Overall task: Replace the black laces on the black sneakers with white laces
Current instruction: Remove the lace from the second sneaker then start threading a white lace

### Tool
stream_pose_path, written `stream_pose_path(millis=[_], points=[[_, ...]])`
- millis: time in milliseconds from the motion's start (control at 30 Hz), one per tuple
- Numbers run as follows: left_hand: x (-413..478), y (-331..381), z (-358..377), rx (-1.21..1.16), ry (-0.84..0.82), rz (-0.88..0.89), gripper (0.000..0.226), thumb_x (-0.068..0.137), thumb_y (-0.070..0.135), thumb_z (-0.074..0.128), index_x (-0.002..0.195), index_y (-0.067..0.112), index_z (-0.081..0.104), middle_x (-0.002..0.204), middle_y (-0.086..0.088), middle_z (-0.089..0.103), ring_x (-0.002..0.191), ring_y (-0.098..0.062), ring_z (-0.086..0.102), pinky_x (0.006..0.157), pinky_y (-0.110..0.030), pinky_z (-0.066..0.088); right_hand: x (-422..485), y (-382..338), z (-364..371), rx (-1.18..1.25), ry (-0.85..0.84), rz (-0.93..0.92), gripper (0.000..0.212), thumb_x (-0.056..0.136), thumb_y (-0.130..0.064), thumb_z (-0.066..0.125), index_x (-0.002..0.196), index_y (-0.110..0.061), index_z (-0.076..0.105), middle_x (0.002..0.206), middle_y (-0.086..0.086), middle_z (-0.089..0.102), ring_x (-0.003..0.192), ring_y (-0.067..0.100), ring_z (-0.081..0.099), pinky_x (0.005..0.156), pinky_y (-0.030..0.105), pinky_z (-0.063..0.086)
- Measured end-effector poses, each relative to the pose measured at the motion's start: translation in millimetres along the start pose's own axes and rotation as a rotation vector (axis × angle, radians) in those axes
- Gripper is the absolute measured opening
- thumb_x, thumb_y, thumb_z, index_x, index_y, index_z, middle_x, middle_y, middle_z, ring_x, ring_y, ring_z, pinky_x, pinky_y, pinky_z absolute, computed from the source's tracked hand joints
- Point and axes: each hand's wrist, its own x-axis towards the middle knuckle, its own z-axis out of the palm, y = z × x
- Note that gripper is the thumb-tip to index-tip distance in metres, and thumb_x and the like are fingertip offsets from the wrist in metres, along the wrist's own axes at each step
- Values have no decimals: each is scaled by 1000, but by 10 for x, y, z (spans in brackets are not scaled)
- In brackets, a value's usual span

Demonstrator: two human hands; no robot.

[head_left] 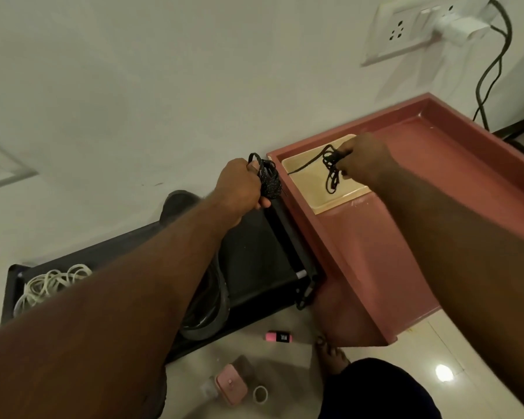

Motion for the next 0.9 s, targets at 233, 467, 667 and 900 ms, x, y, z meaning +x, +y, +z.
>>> stream_pose_path(millis=[233,467,667,900], points=[[-66,71,56,-24,-34,8,29,108,24,28,108,3,49,75,-11,63,49,-15,58,40,-21,43,-119,-74,-402,-128,32,-93,23,86,2,65,104,-5,77,86,16,72,85,31,69,78,35,56],[-74,61,94,-36,-49,-14,31,108,26,29,108,2,49,71,-11,63,54,-19,59,45,-24,45,-85,-337,202,25,-82,-101,22,87,2,67,106,-4,75,97,16,73,86,29,70,73,38,58],[9,-25,23,-12,-44,-19,29,108,26,30,103,5,48,67,-11,63,54,-20,59,48,-25,47,-35,-281,507,50,-44,-48,50,87,-7,65,137,-11,58,142,11,56,130,27,51,107,32,42],[44,-81,165,-49,-68,-51,28,108,26,30,109,3,48,72,-13,64,51,-17,59,43,-21,46,8,-216,660,-277,-91,-200,30,96,-7,54,121,-7,72,124,15,67,115,34,60,96,35,48]])
